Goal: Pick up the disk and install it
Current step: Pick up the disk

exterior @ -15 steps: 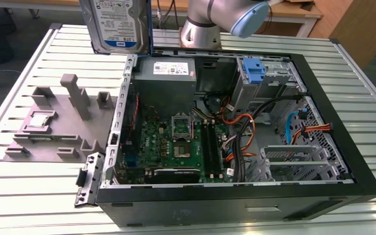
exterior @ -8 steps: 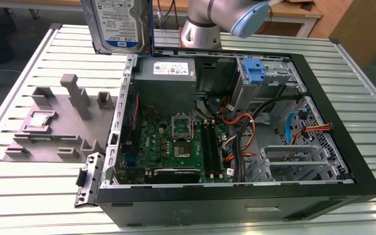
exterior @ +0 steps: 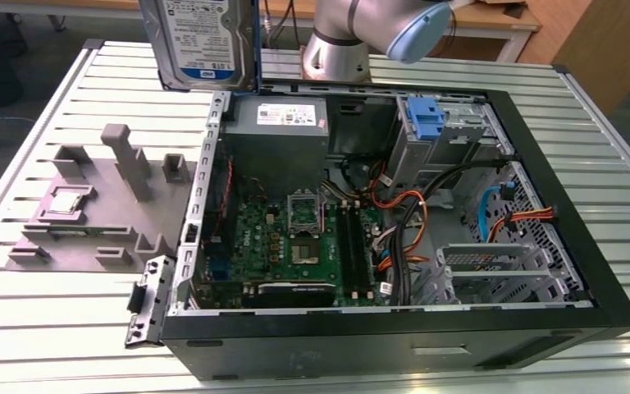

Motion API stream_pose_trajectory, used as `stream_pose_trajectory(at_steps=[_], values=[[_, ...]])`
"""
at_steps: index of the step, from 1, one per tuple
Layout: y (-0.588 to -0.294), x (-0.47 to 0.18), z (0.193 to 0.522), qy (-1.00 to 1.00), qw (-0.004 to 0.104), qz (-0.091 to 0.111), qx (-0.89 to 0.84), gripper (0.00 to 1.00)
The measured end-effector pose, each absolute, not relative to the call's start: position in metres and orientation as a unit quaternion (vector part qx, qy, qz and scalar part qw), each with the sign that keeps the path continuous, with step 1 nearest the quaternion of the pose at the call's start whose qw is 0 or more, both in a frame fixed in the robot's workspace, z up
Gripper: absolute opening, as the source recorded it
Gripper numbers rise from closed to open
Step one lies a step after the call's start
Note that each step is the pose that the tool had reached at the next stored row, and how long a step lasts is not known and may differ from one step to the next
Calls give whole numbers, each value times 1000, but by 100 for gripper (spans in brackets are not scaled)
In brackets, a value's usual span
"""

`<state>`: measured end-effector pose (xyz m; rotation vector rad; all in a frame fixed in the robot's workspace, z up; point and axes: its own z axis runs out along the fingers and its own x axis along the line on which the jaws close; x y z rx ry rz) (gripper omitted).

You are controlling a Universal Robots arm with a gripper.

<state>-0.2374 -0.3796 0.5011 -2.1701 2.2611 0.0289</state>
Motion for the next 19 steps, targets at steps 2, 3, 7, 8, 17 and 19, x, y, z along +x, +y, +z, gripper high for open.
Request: stream_pose_trajectory(at_steps=[2,3,7,8,17,19], values=[[-380,-237,501,721,4,9,-692,37],[-380,-237,501,721,4,9,-692,37],[-380,-237,501,721,4,9,-692,37],[-380,-237,501,721,4,9,-692,37],[-387,-236,501,721,4,9,-692,37],[-393,-236,501,721,4,9,-692,37]])
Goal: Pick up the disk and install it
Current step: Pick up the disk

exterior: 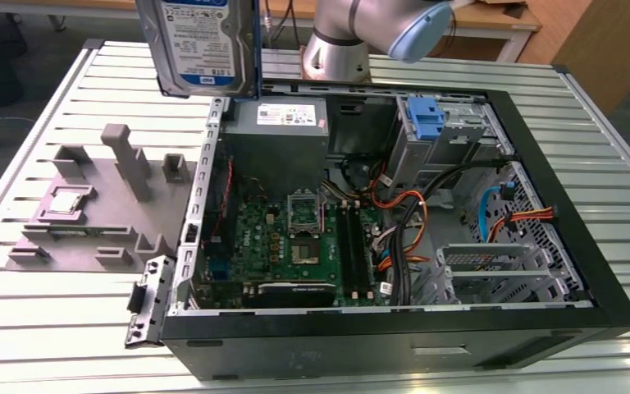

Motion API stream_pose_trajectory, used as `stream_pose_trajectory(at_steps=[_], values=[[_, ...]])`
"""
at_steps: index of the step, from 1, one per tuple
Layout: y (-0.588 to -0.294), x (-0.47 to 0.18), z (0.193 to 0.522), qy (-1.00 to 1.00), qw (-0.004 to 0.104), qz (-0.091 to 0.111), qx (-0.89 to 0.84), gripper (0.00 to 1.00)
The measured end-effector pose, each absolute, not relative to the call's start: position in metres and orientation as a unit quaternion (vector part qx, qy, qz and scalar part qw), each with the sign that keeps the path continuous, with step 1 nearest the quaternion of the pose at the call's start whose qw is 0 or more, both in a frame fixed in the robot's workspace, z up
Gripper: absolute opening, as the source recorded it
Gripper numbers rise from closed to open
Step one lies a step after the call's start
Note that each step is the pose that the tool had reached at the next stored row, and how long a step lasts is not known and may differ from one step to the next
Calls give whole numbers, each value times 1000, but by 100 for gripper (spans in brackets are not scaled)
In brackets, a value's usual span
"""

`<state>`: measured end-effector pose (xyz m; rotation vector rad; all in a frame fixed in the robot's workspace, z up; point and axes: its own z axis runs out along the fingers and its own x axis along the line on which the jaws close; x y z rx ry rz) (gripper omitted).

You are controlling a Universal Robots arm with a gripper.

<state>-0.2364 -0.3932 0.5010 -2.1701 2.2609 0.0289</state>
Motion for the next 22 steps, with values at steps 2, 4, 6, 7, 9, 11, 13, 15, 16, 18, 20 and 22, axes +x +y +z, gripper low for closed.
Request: stream_pose_trajectory(at_steps=[2,4,6,7,9,11,13,15,16,18,20,22], values=[[-400,-236,501,721,4,9,-692,37],[-407,-236,501,721,4,9,-692,37],[-413,-236,500,721,4,9,-692,37],[-415,-236,500,721,4,9,-692,37],[-417,-233,500,721,4,9,-692,37],[-419,-228,499,721,4,9,-692,37],[-419,-225,499,721,4,9,-692,37],[-419,-225,499,721,4,9,-692,37],[-419,-225,499,721,4,9,-692,37],[-419,-225,499,721,4,9,-692,37],[-419,-225,499,721,4,9,-692,37],[-419,-224,499,721,4,9,-692,37]])
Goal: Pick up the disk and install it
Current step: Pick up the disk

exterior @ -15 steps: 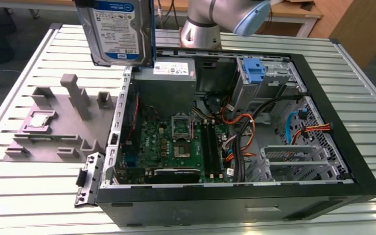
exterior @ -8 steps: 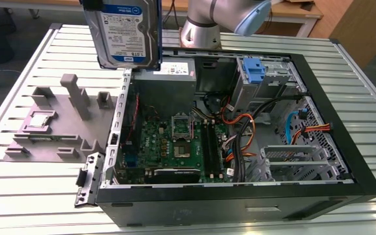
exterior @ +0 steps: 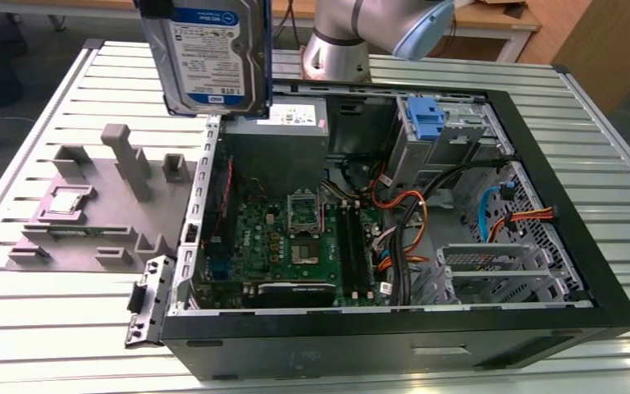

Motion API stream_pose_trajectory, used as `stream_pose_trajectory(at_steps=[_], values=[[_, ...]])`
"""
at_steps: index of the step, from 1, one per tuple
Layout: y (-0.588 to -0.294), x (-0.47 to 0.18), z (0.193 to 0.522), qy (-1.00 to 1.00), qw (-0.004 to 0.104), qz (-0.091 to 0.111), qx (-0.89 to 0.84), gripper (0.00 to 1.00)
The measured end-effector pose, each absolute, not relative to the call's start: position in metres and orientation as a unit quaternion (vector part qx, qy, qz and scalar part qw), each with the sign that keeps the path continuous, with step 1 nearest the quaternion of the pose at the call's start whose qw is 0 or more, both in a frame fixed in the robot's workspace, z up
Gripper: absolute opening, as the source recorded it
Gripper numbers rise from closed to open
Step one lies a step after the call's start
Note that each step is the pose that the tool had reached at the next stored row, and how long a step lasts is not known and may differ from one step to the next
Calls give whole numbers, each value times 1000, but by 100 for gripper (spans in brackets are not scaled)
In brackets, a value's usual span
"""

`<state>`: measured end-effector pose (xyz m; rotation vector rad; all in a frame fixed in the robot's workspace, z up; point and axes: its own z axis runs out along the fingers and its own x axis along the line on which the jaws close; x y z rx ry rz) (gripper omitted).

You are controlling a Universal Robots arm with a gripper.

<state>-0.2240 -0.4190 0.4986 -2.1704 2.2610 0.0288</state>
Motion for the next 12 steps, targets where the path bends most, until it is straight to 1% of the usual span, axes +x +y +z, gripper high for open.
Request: stream_pose_trajectory(at_steps=[12], values=[[-419,-217,499,721,4,9,-692,37]])
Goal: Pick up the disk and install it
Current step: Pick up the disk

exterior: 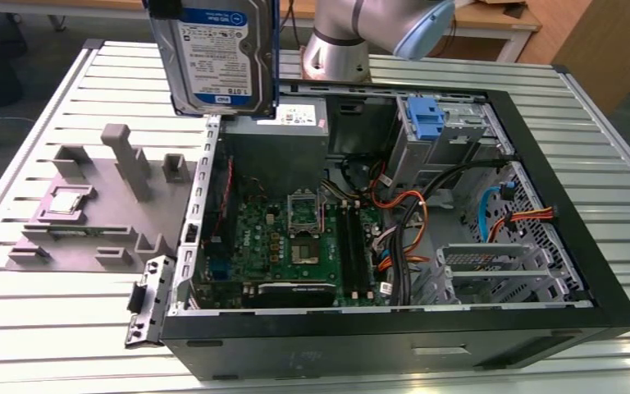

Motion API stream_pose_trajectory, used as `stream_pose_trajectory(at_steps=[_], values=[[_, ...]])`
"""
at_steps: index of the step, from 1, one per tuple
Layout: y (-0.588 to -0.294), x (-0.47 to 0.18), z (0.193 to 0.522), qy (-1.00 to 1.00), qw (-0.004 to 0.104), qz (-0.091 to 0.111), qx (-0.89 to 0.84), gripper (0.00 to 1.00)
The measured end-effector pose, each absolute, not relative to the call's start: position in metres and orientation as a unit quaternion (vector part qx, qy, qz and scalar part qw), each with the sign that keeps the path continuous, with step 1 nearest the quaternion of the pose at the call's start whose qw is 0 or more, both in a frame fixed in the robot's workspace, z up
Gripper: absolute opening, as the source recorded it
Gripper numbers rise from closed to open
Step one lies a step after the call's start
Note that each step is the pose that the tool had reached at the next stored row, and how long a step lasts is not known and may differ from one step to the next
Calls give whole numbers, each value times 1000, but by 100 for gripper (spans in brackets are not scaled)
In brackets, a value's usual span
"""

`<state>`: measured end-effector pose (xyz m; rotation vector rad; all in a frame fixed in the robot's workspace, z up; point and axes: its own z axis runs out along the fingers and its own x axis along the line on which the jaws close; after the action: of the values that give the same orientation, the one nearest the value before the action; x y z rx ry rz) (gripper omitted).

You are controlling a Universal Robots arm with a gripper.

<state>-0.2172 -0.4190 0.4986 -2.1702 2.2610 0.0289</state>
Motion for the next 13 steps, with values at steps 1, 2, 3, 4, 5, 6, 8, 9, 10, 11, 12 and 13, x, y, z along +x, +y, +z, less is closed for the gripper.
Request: stream_pose_trajectory(at_steps=[1,2,3,4,5,6,8,9,10,11,12,13], values=[[-419,-217,499,721,4,9,-692,37],[-419,-216,499,721,4,9,-692,37],[-419,-216,499,721,4,9,-692,37],[-419,-215,499,721,4,9,-692,37],[-419,-214,499,721,4,9,-692,37],[-419,-213,499,721,4,9,-692,37],[-419,-212,499,721,4,9,-692,37],[-419,-212,498,721,4,9,-692,37],[-420,-212,498,721,4,9,-692,37],[-420,-212,498,721,4,9,-692,37],[-420,-212,498,721,4,9,-692,37],[-421,-212,498,721,4,9,-692,37]])
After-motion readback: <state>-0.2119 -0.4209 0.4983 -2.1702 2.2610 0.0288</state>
